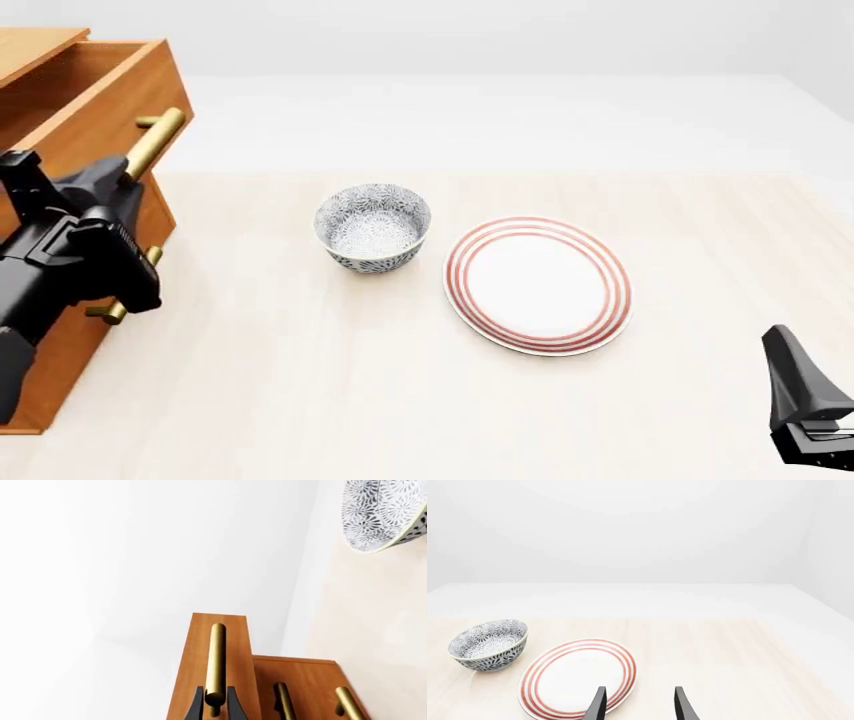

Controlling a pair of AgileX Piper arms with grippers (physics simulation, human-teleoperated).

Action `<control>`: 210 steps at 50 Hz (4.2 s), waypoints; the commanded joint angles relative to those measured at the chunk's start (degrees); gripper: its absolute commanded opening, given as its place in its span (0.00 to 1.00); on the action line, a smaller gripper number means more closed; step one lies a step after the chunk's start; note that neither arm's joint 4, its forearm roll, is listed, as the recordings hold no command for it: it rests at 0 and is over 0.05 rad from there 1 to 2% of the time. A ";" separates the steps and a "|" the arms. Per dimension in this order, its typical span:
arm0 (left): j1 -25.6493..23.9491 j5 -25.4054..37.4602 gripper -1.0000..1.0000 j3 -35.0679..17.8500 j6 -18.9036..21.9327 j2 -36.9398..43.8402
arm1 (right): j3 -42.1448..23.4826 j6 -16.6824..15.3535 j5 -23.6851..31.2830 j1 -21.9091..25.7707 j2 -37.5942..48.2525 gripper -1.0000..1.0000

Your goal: Open the top drawer of the cabinet.

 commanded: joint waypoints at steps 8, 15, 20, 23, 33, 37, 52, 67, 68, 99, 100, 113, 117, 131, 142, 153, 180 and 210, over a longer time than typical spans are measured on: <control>-4.21 -0.83 1.00 1.30 -1.43 -3.42 | 0.03 0.02 -0.04 0.01 -0.01 1.00; -5.44 -1.49 1.00 1.92 -1.14 -3.23 | 0.03 0.00 -0.04 0.00 -0.01 1.00; -6.48 -1.18 1.00 2.21 -1.45 -3.33 | 0.03 0.01 -0.04 0.00 -0.01 1.00; -6.95 -1.03 1.00 2.36 -1.48 -3.65 | 0.03 0.00 -0.04 0.01 -0.01 1.00; -8.69 6.94 1.00 -0.78 -6.33 -9.44 | 0.03 0.01 -0.04 0.01 -0.01 1.00; -9.52 7.86 1.00 -0.83 -6.58 -9.40 | 0.03 0.00 -0.04 0.00 -0.01 1.00; -7.83 24.01 1.00 -7.86 -19.63 -18.51 | 0.03 -0.01 -0.04 0.00 -0.01 1.00; -4.55 37.77 1.00 -14.58 -30.96 -22.22 | 0.03 -0.01 -0.03 0.00 -0.01 1.00; -3.07 40.06 1.00 -15.74 -32.69 -24.09 | 0.03 0.00 -0.04 0.01 -0.01 1.00; -0.77 65.54 1.00 -37.67 -61.91 -16.22 | 0.03 0.00 -0.03 0.00 0.00 1.00; -0.55 66.16 1.00 -38.03 -62.27 -16.06 | 0.03 0.01 -0.03 0.00 0.00 1.00; 3.32 73.07 1.00 -42.24 -67.96 -14.87 | 0.03 0.00 -0.04 0.01 -0.01 1.00; 2.99 74.66 1.00 -43.89 -69.02 -13.90 | 0.03 0.00 -0.03 0.01 0.00 1.00; 4.43 83.53 1.00 -50.55 -75.59 -9.62 | 0.03 0.01 -0.04 0.01 -0.01 1.00; 4.84 89.49 1.00 -57.18 -78.19 -6.46 | 0.03 0.01 -0.03 0.00 0.00 1.00; 4.92 92.94 1.00 -60.11 -80.20 -3.63 | 0.03 0.00 -0.04 0.00 -0.01 1.00; 4.29 93.77 1.00 -60.22 -84.50 -2.16 | 0.03 -0.01 -0.04 0.01 -0.01 1.00; 3.17 88.51 1.00 -54.50 -86.83 -0.24 | 0.03 0.00 -0.04 0.00 -0.01 1.00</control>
